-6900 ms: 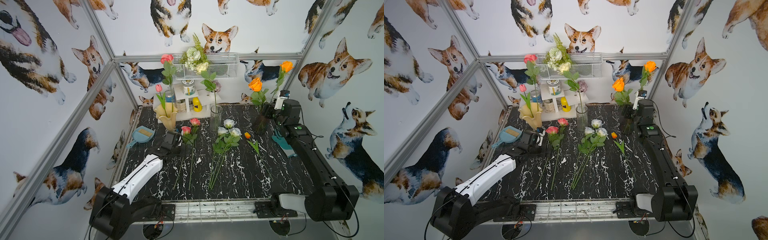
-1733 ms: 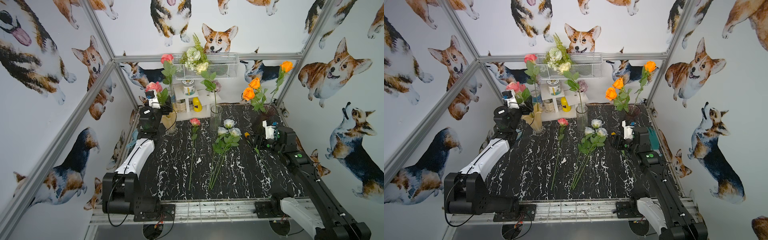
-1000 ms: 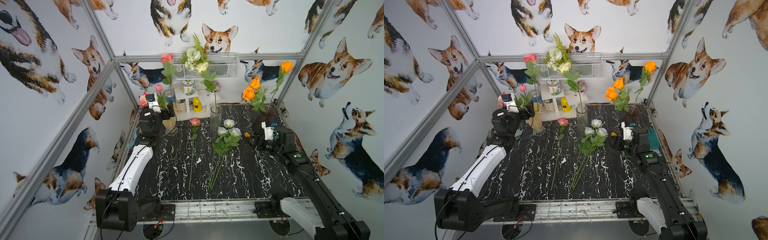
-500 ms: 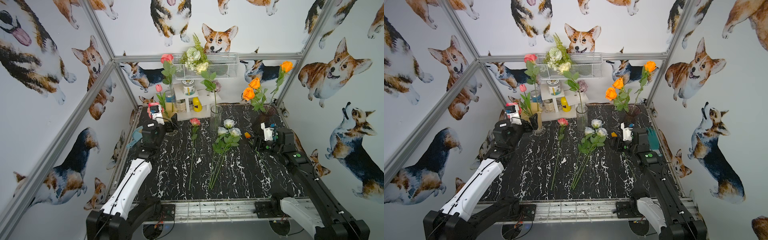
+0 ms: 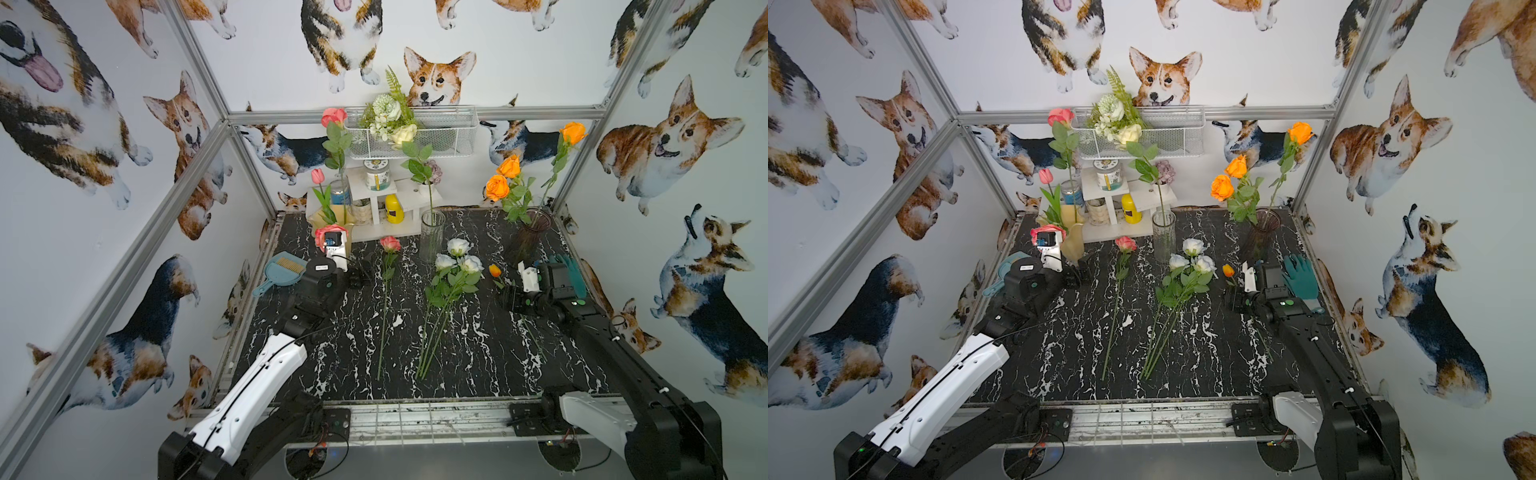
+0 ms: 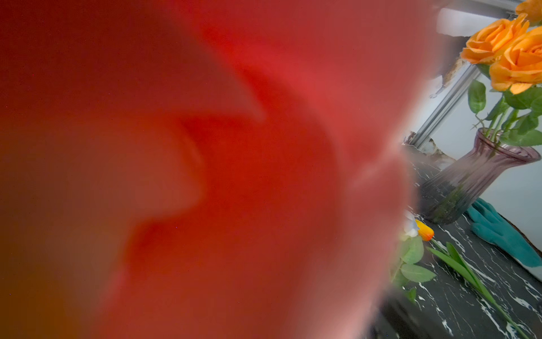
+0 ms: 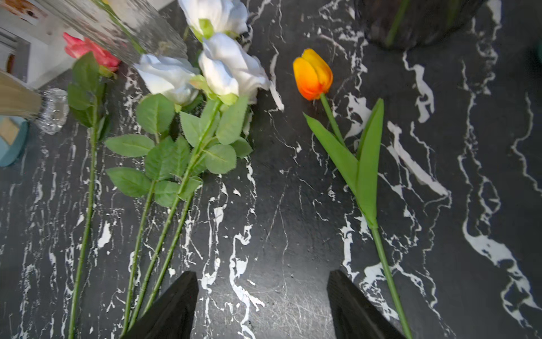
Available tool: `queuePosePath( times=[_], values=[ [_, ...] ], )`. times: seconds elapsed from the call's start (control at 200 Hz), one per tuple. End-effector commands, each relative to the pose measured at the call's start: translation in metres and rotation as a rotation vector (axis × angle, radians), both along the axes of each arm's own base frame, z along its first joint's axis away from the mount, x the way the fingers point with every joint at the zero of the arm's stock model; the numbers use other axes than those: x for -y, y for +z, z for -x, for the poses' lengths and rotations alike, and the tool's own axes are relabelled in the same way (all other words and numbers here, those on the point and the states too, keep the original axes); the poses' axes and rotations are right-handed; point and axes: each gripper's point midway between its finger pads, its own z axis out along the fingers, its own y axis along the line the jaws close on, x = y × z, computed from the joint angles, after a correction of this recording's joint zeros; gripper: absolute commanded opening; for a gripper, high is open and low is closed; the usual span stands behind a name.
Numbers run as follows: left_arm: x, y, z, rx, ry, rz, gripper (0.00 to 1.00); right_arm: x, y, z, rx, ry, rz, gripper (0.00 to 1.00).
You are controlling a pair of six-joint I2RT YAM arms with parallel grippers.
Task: Arrange the flowers in different vases according to their variety
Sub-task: Insert the flower into the vase, then pick up the flower at the center of the board.
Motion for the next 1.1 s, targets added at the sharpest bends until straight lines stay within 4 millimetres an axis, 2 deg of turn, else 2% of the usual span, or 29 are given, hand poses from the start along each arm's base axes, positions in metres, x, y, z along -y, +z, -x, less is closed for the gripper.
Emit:
queuePosePath(
  times=[0.0, 0.05, 0.075, 0.18, 0.285, 0.5, 0.786, 0.921, 1.096],
  values=[
    [0.006, -0.010, 0.006, -0.045, -0.023, 0.006, 1.00, 0.015, -0.014, 0.001, -0.057, -0.079, 0.058, 0.75],
    [0.010, -0.013, 0.007, -0.057, -0.040, 0.010, 1.00, 0.018, -0.019, 0.001, -0.073, -0.088, 0.067, 0.75],
    [0.011, -0.014, 0.008, -0.061, -0.047, 0.012, 1.00, 0.018, -0.029, 0.001, -0.115, -0.091, 0.075, 0.75],
    [0.016, -0.017, 0.010, -0.073, -0.070, 0.013, 1.00, 0.022, -0.047, 0.006, -0.194, -0.105, 0.099, 0.74],
    [0.019, -0.019, 0.011, -0.080, -0.085, 0.014, 1.00, 0.027, -0.060, 0.011, -0.255, -0.123, 0.124, 0.74],
    [0.027, -0.026, 0.014, -0.100, -0.122, 0.029, 1.00, 0.037, -0.066, 0.011, -0.286, -0.167, 0.169, 0.74],
    [0.029, -0.024, 0.017, -0.097, -0.137, 0.026, 1.00, 0.047, -0.089, 0.011, -0.374, -0.188, 0.237, 0.73],
    [0.032, -0.023, 0.017, -0.099, -0.148, 0.031, 1.00, 0.045, -0.098, 0.012, -0.400, -0.179, 0.233, 0.73],
    [0.033, -0.024, 0.016, -0.103, -0.151, 0.031, 1.00, 0.042, -0.101, 0.014, -0.416, -0.170, 0.220, 0.65]
  ],
)
